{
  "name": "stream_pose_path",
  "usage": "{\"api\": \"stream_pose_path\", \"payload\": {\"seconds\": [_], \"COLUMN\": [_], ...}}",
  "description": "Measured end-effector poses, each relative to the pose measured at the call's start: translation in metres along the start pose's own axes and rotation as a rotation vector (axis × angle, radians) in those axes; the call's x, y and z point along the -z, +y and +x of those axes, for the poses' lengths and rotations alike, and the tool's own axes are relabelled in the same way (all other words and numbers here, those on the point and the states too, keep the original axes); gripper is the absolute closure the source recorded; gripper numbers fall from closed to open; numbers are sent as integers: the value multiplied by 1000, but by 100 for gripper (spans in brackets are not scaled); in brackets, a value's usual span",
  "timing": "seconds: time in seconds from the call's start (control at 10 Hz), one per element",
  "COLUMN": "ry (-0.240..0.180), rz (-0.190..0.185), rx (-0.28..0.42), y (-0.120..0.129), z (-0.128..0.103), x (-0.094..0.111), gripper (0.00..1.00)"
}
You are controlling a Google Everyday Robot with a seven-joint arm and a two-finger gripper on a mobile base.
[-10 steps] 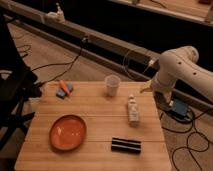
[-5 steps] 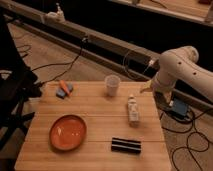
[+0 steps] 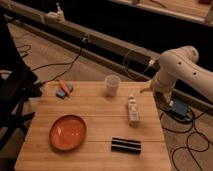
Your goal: Push the ceramic bowl across the table
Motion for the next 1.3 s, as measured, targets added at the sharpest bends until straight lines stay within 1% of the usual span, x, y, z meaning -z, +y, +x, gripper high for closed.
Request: {"api": "stream_pose_path", "payload": {"seconds": [0.2, 0.3, 0.9, 1.0, 1.1, 1.2, 1.3], "ry": [0, 0, 0, 9, 29, 54, 68], "rz": [0, 0, -2, -18, -39, -63, -82], "rx": [0, 0, -2, -11, -11, 2, 20], "y": [0, 0, 0, 3, 11, 24, 36], "z": [0, 0, -1, -4, -2, 2, 6], "x": [0, 0, 1, -2, -7, -16, -22], "gripper": [21, 27, 87, 96, 100, 100, 100]}}
